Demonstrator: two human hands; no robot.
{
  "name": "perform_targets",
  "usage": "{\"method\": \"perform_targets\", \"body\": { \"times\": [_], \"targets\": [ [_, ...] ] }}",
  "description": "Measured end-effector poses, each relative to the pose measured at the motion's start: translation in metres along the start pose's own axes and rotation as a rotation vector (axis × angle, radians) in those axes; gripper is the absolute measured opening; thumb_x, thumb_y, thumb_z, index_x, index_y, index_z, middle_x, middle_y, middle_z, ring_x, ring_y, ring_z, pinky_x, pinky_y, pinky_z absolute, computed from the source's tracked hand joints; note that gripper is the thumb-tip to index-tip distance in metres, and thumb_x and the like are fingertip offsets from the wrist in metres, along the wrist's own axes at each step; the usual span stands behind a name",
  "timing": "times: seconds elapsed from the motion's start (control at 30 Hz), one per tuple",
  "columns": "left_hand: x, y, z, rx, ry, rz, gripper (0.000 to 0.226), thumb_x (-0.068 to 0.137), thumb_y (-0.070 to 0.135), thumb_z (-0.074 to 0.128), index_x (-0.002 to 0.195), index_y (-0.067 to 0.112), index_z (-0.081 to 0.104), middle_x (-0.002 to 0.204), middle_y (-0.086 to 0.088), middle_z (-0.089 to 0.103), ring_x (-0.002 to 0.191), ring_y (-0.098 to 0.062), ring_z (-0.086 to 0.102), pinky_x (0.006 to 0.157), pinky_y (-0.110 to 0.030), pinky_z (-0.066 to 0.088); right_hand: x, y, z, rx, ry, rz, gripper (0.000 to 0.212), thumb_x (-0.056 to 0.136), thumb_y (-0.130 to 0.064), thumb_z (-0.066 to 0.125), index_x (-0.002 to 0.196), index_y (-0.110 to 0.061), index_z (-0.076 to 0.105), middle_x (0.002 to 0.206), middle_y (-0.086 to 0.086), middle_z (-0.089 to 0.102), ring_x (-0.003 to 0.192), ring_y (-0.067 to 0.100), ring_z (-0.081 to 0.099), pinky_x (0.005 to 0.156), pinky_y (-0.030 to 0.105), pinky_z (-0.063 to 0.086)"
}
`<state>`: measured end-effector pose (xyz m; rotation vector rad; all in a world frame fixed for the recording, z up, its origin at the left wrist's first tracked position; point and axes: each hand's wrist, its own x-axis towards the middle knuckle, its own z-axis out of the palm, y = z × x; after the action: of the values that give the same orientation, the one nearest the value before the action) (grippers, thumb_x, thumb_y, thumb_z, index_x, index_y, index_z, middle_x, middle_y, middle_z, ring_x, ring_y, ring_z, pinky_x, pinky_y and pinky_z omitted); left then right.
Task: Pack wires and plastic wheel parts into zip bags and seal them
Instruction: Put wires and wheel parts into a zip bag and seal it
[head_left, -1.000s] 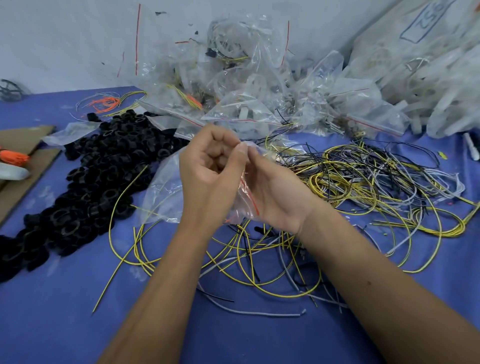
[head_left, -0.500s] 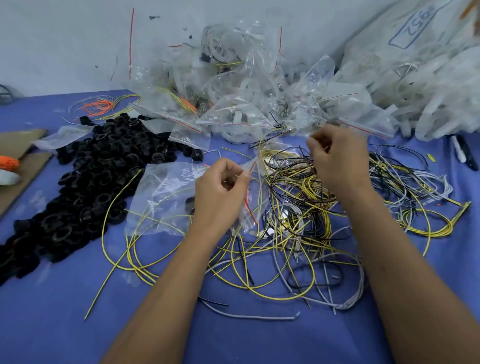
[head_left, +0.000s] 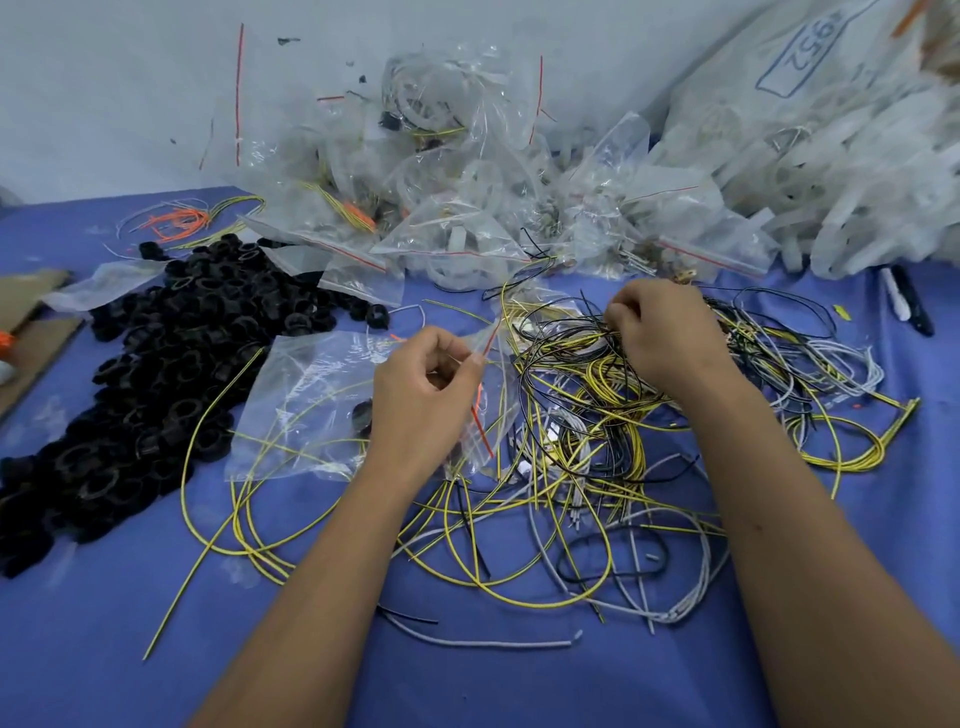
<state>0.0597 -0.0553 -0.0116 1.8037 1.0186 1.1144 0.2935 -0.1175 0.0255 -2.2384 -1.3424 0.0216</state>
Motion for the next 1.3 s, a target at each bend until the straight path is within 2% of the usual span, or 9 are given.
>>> {"method": "perform_targets", "body": {
  "times": [0.07, 0.27, 0.43, 0.6, 0.73, 0.87, 1.1, 1.2, 1.3],
  "targets": [
    [0.000, -0.001, 0.000, 0.005, -0.003, 0.003, 0.015, 0.092, 0.021, 0.070, 0.079, 0.024, 0.063, 0.074, 0.001, 0.067, 0.069, -0.018, 0.063, 0.058, -0.017, 0.047, -0.001, -0.002, 0.001, -0.061, -0.035, -0.007, 0.020, 0.103, -0.024, 0.055, 0.109, -0.016, 0.073, 0.100, 0.010, 0.074, 0.089, 0.032, 0.065, 0.082, 0.044, 0.055],
    [0.000, -0.002, 0.002, 0.015, 0.007, 0.000, 0.013, 0.091, 0.022, 0.071, 0.079, 0.023, 0.064, 0.072, 0.001, 0.067, 0.066, -0.015, 0.062, 0.058, -0.019, 0.046, -0.004, -0.006, -0.001, -0.103, -0.104, -0.033, 0.025, 0.093, -0.046, 0.069, 0.097, -0.022, 0.075, 0.090, 0.004, 0.073, 0.087, 0.028, 0.065, 0.081, 0.040, 0.055],
    [-0.002, 0.007, 0.001, 0.171, 0.072, 0.078, 0.009, 0.089, 0.028, 0.069, 0.083, 0.024, 0.064, 0.081, 0.006, 0.065, 0.076, -0.014, 0.061, 0.069, -0.031, 0.049, -0.003, -0.005, -0.001, -0.028, -0.110, -0.045, 0.015, 0.088, -0.036, 0.074, 0.091, -0.022, 0.073, 0.080, -0.006, 0.067, 0.084, 0.024, 0.065, 0.082, 0.040, 0.056],
    [0.012, 0.034, 0.014, 0.288, 0.185, 0.250, 0.012, 0.089, 0.033, 0.065, 0.085, 0.022, 0.064, 0.096, 0.004, 0.057, 0.095, -0.019, 0.056, 0.082, -0.032, 0.042, -0.003, -0.004, -0.003, 0.164, -0.070, -0.094, 0.011, 0.087, -0.025, 0.078, 0.082, -0.023, 0.069, 0.073, -0.009, 0.061, 0.068, 0.011, 0.056, 0.066, 0.027, 0.042],
    [0.041, 0.047, 0.035, 0.258, -0.015, 0.153, 0.008, 0.095, 0.026, 0.067, 0.091, 0.019, 0.069, 0.097, 0.003, 0.066, 0.093, -0.017, 0.060, 0.087, -0.036, 0.047, -0.005, -0.003, -0.006, 0.375, -0.040, -0.120, 0.009, 0.088, -0.019, 0.078, 0.084, -0.015, 0.070, 0.076, 0.003, 0.069, 0.068, 0.018, 0.060, 0.064, 0.031, 0.048],
    [0.060, 0.050, 0.049, 0.230, -0.305, 0.037, 0.016, 0.100, 0.023, 0.063, 0.109, 0.017, 0.075, 0.099, 0.002, 0.074, 0.097, -0.018, 0.067, 0.093, -0.037, 0.052, -0.005, -0.002, -0.009, 0.616, -0.059, -0.133, 0.007, 0.089, -0.013, 0.077, 0.087, -0.010, 0.070, 0.073, 0.002, 0.069, 0.063, 0.009, 0.057, 0.064, 0.027, 0.047],
    [0.070, 0.047, 0.049, 0.035, -0.437, -0.045, 0.006, 0.094, 0.011, 0.072, 0.092, 0.012, 0.078, 0.082, -0.004, 0.079, 0.084, -0.020, 0.073, 0.092, -0.045, 0.056, -0.003, 0.002, -0.007, 0.793, -0.048, -0.089, 0.004, 0.090, -0.010, 0.074, 0.087, -0.010, 0.072, 0.078, 0.008, 0.074, 0.067, 0.009, 0.061, 0.065, 0.022, 0.048],
    [0.069, 0.043, 0.051, 0.014, -0.330, -0.056, 0.016, 0.089, 0.010, 0.077, 0.080, 0.022, 0.074, 0.076, 0.003, 0.076, 0.079, -0.015, 0.073, 0.083, -0.035, 0.057, -0.001, 0.003, -0.005, 0.782, -0.004, -0.030, 0.008, 0.095, -0.015, 0.069, 0.088, -0.017, 0.073, 0.078, 0.006, 0.076, 0.068, 0.009, 0.065, 0.062, 0.018, 0.050],
    [0.068, 0.036, 0.052, 0.064, -0.106, -0.075, 0.015, 0.087, 0.014, 0.079, 0.079, 0.026, 0.074, 0.078, 0.003, 0.076, 0.077, -0.015, 0.072, 0.074, -0.029, 0.055, 0.002, 0.010, -0.001, 0.554, 0.008, 0.039, 0.013, 0.095, -0.029, 0.068, 0.093, -0.018, 0.075, 0.077, -0.003, 0.074, 0.069, 0.010, 0.066, 0.065, 0.025, 0.050]
  ]
}}
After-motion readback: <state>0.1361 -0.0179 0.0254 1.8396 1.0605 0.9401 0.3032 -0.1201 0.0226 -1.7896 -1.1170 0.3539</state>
